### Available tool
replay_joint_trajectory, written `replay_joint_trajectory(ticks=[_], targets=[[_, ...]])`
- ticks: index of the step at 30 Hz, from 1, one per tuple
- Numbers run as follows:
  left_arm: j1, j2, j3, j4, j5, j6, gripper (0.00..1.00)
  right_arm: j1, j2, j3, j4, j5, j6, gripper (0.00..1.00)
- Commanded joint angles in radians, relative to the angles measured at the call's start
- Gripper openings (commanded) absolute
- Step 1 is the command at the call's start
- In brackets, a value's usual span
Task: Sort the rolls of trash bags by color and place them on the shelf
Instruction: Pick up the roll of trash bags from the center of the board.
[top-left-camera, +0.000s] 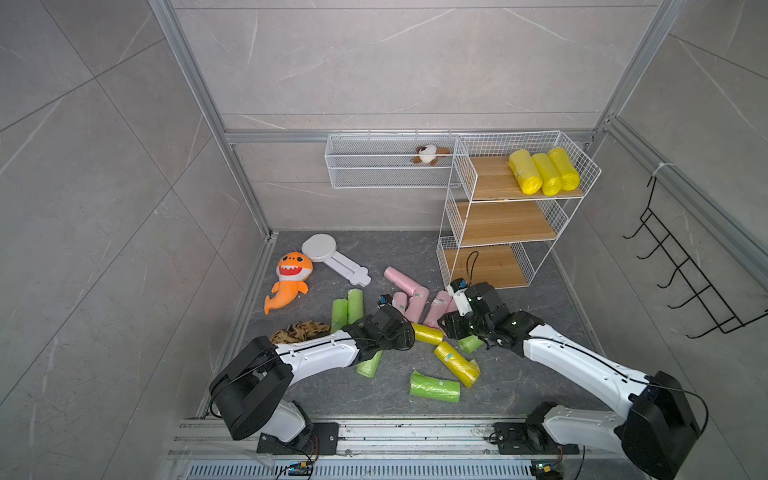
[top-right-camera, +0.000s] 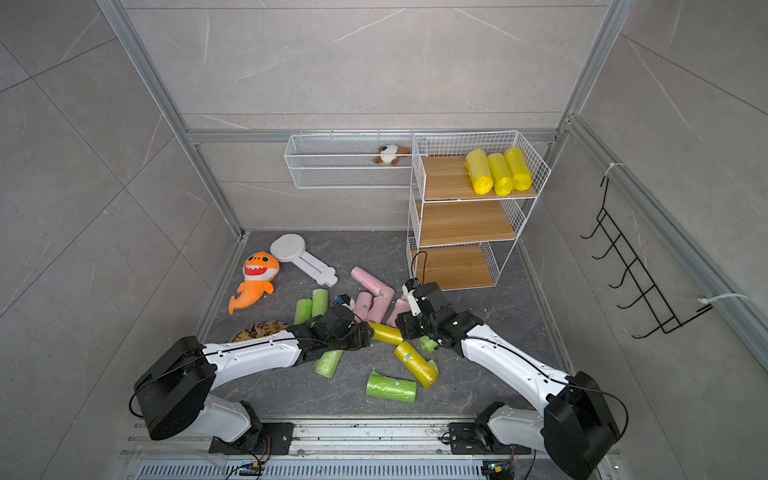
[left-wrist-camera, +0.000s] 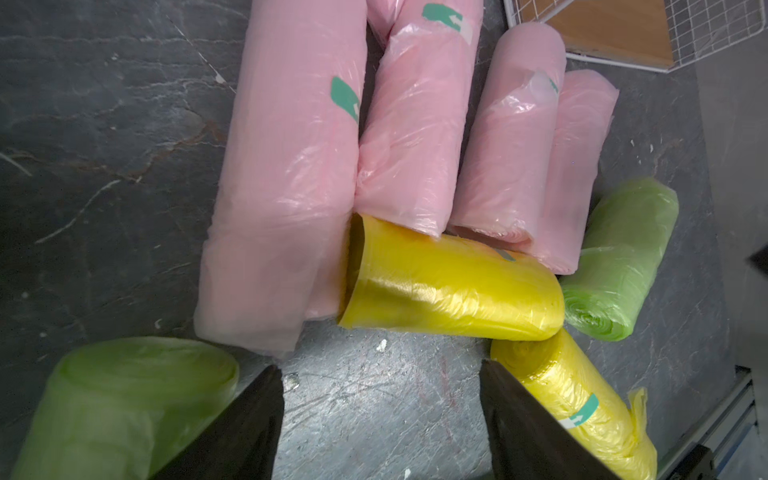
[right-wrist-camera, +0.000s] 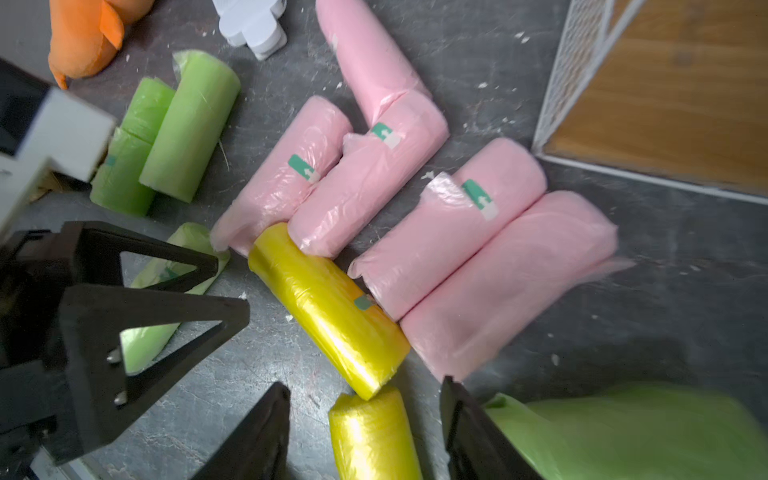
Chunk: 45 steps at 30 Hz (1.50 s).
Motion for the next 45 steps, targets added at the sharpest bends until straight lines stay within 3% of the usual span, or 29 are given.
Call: replay_joint_trajectory(ticks=[1,19,29,36,45], targets=[[0.007,0.028,0.003,0.097,-0.006,-0.071,0.76,0.007,0.039,-0.026,0.129,-0.063,0.050,0.57],[0.057,0.130,-0.046,0.294,0.075,-0.178,0.76,0.024,0.171,-0.113,0.254,-0.131,0.131,0.47],[0.108,0.118,-0.103,0.345,0.057,-0.210,0.76,0.081,0.248,-0.113,0.424,-0.239,0.200,0.44],[0.110,0.149,-0.088,0.365,0.051,-0.210,0.75,0.087,0.218,-0.136,0.448,-0.280,0.178,0.44],[0.109,0.176,-0.094,0.359,0.050,-0.202,0.62,0.087,0.209,-0.188,0.528,-0.318,0.212,0.44]])
